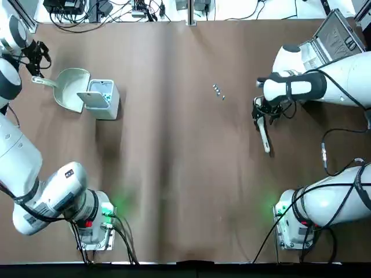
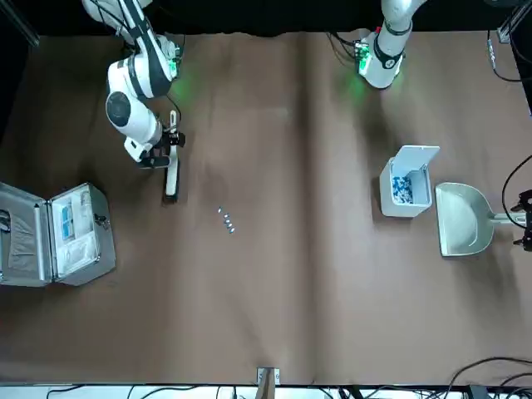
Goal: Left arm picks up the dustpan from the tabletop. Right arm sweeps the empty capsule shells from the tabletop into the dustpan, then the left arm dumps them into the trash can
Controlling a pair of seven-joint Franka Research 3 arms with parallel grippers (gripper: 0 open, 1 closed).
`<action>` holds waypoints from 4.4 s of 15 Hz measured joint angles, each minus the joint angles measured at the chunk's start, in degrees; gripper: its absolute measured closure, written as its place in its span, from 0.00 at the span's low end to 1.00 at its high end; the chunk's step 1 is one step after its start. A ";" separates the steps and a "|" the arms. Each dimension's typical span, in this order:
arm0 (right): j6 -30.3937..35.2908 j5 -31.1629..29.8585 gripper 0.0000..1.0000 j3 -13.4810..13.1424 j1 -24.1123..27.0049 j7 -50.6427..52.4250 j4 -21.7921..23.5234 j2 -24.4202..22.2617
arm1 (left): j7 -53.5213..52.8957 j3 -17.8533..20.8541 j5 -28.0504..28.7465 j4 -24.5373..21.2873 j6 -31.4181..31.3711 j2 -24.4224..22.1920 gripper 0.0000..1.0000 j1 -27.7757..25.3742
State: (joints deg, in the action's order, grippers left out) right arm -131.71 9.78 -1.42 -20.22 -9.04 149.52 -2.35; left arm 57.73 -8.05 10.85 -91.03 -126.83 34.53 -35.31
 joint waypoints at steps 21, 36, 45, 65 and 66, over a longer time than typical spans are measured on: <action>-0.79 0.05 0.46 -0.84 -2.87 -0.07 3.16 2.86 | -1.86 0.02 2.55 -9.08 -12.04 0.11 0.12 -6.03; 0.10 -0.76 0.60 -1.09 -1.21 0.10 3.13 2.86 | -1.33 -0.08 2.59 -9.09 -12.56 0.10 0.60 -6.03; 0.56 -0.90 0.67 -1.07 -1.04 0.15 2.57 2.86 | 3.83 -0.91 2.71 -7.93 -12.63 -2.42 0.67 -6.07; 2.81 -0.92 0.73 -0.97 -1.04 0.15 1.09 2.87 | 25.64 -30.36 2.77 -0.63 10.07 -15.07 0.67 -5.82; 2.97 -0.92 0.73 -0.97 -1.04 0.14 0.72 2.87 | 26.96 -31.43 2.79 -0.64 10.25 -15.07 0.67 -5.70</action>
State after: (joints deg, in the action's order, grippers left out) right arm -128.74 8.85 -2.39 -21.25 -8.90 150.24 0.52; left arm 84.69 -39.48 13.65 -91.68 -116.58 19.46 -41.01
